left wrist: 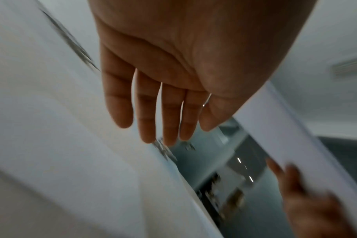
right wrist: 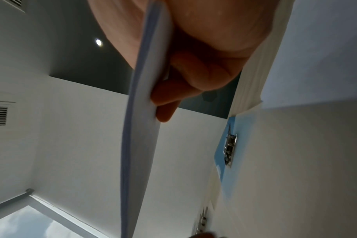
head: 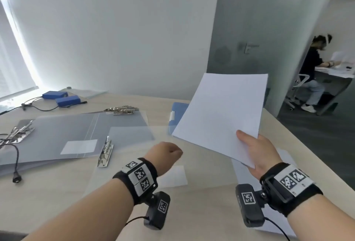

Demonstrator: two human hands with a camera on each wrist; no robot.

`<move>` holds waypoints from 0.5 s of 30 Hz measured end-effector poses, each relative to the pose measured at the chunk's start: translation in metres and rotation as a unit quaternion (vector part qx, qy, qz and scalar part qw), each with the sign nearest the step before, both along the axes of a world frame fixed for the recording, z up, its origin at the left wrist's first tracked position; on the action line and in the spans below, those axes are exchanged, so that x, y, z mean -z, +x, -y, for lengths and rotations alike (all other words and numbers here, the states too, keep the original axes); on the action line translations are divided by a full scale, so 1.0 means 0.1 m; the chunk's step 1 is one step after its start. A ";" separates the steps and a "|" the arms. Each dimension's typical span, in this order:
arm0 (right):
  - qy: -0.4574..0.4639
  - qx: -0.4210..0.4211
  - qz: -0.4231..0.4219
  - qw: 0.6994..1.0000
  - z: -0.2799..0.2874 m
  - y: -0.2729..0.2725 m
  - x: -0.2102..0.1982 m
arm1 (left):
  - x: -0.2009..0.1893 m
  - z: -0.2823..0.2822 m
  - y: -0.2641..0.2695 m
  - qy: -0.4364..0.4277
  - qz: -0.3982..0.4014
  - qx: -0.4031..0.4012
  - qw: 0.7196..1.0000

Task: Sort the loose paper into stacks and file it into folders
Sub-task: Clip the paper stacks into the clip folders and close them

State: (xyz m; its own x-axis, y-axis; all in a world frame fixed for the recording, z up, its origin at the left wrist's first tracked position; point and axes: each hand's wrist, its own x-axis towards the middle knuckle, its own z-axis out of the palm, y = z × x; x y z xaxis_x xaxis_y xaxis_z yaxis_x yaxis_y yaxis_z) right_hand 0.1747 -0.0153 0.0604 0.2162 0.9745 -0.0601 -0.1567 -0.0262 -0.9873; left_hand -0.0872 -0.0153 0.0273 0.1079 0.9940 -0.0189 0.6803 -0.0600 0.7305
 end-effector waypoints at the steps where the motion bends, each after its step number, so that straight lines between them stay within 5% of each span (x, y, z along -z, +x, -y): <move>1: -0.007 -0.006 0.002 1.000 -0.04 -0.06 0.06 | 0.01 0.02 -0.22 0.007 0.051 -0.039 0.998; 8: -0.057 -0.080 0.058 0.993 -0.27 -0.68 0.51 | 0.23 0.31 -1.57 0.098 0.251 -0.316 0.910; 15: -0.109 -0.167 0.075 0.977 -0.39 -1.40 0.88 | 0.53 0.23 -2.03 -0.003 0.335 -0.356 0.872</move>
State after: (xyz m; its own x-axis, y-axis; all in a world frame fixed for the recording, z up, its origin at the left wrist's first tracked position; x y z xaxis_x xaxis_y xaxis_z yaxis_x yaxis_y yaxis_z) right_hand 0.0344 0.0239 -0.0279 -0.0905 0.9598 -0.2656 0.0421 -0.2628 -0.9639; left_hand -0.2906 -0.0386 -0.0254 -0.5479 0.8135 -0.1948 -0.0361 0.2096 0.9771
